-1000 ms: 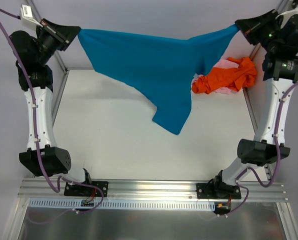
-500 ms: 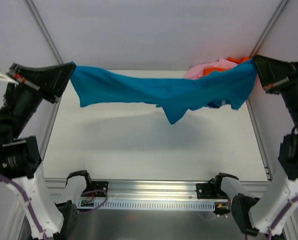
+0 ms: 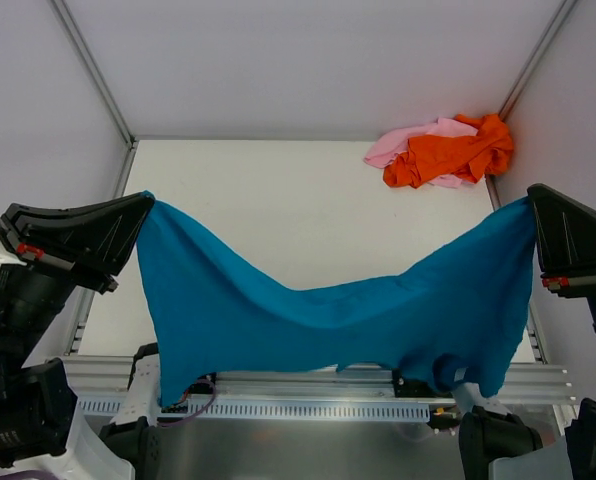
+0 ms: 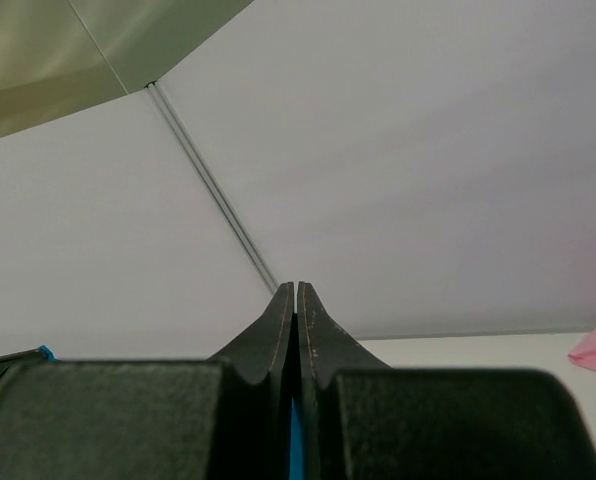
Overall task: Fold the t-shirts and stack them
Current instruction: Flatten out the tshirt
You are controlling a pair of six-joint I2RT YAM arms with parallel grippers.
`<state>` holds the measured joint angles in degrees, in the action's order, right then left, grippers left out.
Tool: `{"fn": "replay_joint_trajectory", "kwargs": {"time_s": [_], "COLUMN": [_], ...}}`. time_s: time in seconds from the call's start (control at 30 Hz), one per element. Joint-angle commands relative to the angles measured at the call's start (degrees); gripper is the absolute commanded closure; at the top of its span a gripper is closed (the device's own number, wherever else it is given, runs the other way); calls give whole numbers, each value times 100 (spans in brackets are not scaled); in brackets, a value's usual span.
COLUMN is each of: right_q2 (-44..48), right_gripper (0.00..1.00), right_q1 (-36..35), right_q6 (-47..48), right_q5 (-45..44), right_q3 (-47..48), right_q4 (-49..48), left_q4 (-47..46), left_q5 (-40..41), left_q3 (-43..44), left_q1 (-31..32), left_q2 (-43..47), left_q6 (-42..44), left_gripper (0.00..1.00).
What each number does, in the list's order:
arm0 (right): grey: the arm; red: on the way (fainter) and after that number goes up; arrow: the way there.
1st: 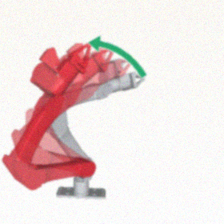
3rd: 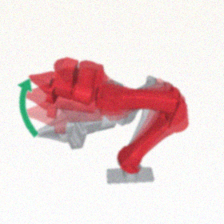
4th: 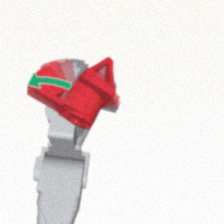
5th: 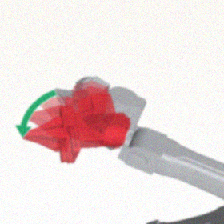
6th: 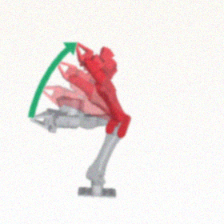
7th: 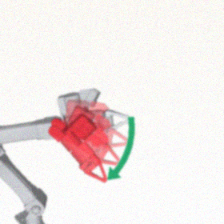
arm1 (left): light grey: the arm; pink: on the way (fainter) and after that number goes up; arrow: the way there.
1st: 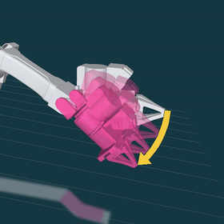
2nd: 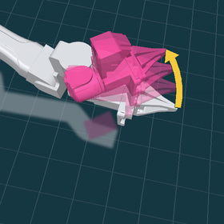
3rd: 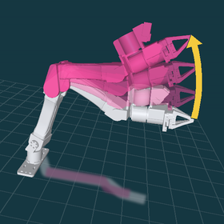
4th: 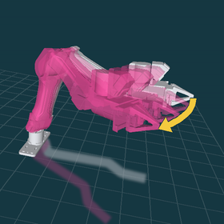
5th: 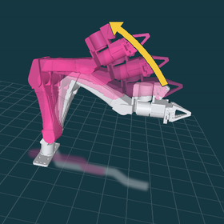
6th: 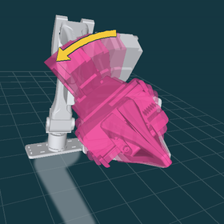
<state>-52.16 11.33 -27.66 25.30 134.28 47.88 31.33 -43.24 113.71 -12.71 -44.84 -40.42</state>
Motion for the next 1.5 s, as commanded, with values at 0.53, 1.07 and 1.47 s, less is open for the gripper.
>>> {"fn": "replay_joint_trajectory", "kwargs": {"time_s": [0.53,1.07,1.47], "right_q2": [-514,-3861,-6963], "right_gripper": [100,100,100], "right_q1": [-87,-878,-1256], "right_q6": [67,173,-38], "right_q5": [-315,-219,80], "right_q3": [-3996,-3919,-2136], "right_q4": [-1782,-2959,-3435], "left_q4": [-2015,-4749,-5945], "left_q5": [650,1091,492], "left_q3": [-3600,-4560,-3400], "left_q1": [14,23,155], "left_q2": [-288,-3205,-6061], "left_q6": [236,-97,-396], "left_gripper": [100,100,100]}}
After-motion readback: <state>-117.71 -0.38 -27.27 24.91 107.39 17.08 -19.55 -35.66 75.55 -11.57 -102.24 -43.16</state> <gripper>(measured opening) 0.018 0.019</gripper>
